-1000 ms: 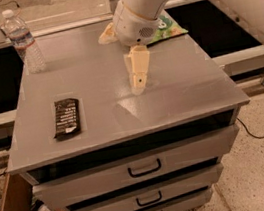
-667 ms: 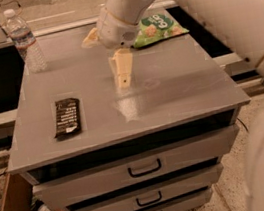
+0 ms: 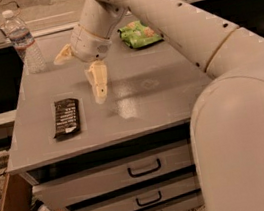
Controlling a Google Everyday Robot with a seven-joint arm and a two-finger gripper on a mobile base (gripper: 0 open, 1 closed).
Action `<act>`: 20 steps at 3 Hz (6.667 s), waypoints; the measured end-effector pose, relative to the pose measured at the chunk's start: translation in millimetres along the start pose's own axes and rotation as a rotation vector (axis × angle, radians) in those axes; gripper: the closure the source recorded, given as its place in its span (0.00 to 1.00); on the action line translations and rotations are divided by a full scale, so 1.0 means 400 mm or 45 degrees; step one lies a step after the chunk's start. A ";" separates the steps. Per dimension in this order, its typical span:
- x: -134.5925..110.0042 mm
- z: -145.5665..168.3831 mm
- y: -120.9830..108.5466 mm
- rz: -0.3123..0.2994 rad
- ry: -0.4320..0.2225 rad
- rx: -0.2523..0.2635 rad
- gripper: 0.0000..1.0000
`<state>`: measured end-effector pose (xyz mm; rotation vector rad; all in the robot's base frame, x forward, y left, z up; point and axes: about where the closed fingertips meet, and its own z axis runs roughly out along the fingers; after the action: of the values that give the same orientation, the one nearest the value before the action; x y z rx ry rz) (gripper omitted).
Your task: Pick rxbar chocolate
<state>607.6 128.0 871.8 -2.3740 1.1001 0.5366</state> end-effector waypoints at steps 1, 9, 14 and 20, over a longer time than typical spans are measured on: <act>-0.050 0.065 -0.014 -0.093 -0.063 -0.072 0.00; -0.093 0.118 -0.042 -0.165 -0.101 -0.140 1.00; -0.039 -0.049 -0.074 -0.026 -0.136 0.118 0.39; -0.015 0.168 -0.142 -0.056 -0.164 -0.178 0.41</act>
Offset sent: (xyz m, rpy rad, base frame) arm -0.0433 0.0707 -0.0312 -0.0299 0.0117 0.3263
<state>638.4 201.6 834.0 -2.4371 0.9805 0.7623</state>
